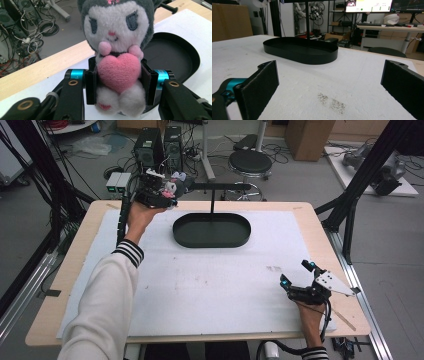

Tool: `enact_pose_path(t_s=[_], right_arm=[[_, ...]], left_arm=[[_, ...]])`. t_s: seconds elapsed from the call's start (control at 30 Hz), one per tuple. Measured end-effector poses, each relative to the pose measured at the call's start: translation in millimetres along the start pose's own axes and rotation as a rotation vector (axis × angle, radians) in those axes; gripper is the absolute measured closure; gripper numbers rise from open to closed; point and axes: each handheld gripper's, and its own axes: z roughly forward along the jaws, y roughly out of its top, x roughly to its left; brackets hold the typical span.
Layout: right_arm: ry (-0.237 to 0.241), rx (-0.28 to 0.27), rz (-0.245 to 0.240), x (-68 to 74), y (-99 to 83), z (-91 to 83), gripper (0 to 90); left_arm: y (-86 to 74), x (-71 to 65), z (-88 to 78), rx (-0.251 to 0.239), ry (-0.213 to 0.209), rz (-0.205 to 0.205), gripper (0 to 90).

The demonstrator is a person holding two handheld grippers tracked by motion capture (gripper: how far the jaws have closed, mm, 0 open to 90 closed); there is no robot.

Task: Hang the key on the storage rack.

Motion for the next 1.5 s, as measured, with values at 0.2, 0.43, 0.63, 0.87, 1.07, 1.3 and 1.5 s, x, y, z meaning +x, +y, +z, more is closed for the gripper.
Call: enact_pose_path(t_s=[0.2,0.43,0.63,0.87,1.07,1.3,1.5], right_arm=[[0.001,0.000,-0.002,-0.1,0.0,0.0,0.4],[0.000,0.000,-0.002,-0.1,-0.1,0.0,0.4],[0.000,0.000,-0.004,-0.2,-0.1,0.0,0.4],[0.000,0.000,-0.002,0.0,0.0,0.0,0.4],[-0.001,-0.001,-0.006,-0.1,0.0,0.1,0.4],[0.000,0.000,-0.003,-0.1,-0.1,0.0,0.4],[-0.001,0.000,-0.003,0.0,0.0,0.0,0.4]], left_arm=[[-6.5,4.8,3.5,0.018,0.016,-0.007,58.1],[-14.6,9.0,6.6,0.037,0.019,-0.014,58.1],[-15.9,8.5,8.5,0.047,0.018,-0.007,58.1],[-23.4,9.3,11.6,0.054,0.020,-0.015,58.1],[-37.0,14.3,16.5,0.079,0.021,-0.023,58.1],[-47.0,14.7,26.3,0.109,0.016,-0.024,58.1],[-50.6,10.4,36.2,0.114,-0.025,-0.023,56.8]])
